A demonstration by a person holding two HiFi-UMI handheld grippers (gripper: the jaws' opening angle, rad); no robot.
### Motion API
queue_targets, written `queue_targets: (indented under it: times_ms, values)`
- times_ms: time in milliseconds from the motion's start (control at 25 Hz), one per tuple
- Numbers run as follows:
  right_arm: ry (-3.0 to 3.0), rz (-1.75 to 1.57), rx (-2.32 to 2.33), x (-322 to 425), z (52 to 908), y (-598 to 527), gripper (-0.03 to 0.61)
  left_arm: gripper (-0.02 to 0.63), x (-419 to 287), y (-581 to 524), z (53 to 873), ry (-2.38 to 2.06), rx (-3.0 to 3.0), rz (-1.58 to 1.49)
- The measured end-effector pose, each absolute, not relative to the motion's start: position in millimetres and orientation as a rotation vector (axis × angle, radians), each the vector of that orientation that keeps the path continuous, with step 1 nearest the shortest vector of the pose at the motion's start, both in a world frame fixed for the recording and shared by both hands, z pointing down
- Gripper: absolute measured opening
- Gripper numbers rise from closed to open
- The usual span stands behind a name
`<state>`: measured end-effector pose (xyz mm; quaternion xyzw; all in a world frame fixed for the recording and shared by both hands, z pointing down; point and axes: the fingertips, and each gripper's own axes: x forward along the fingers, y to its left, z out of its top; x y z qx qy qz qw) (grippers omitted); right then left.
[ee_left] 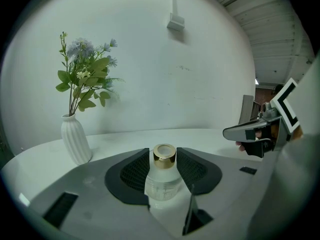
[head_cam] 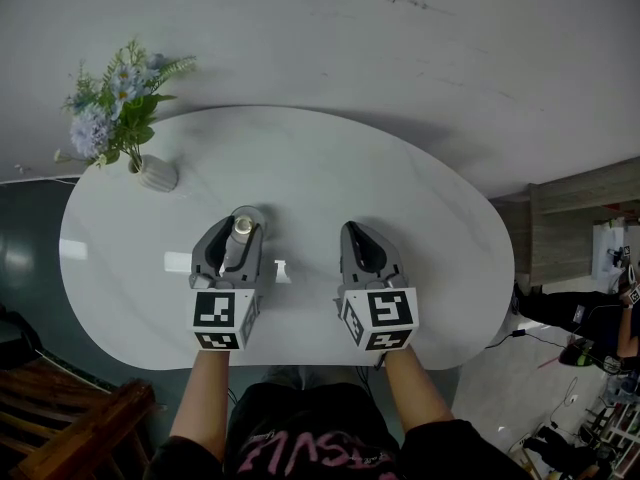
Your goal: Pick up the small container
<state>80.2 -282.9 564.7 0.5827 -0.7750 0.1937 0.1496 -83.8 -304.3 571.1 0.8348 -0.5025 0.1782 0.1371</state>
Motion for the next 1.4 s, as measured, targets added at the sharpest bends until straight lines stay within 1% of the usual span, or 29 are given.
queue_targets:
  times_ms: [320,400,1400]
  values:
    - [-2.229,0.565,1.676,81.3,564.5,-281.4,0.067,0.158,-83.3,-304.5,571.4,-1.455,2.416,0.514]
    - [-2.228,0.565,1.678,81.7,564.2,-281.8,0.067,0.136,-81.9,-304.6,571.0,-1.456,2.422,0.521]
    - [-2.231,0.538,1.691,85.9,553.2,-279.4,0.067,0.13,-76.3,-303.7,568.0,-1.443,2.442,0.56]
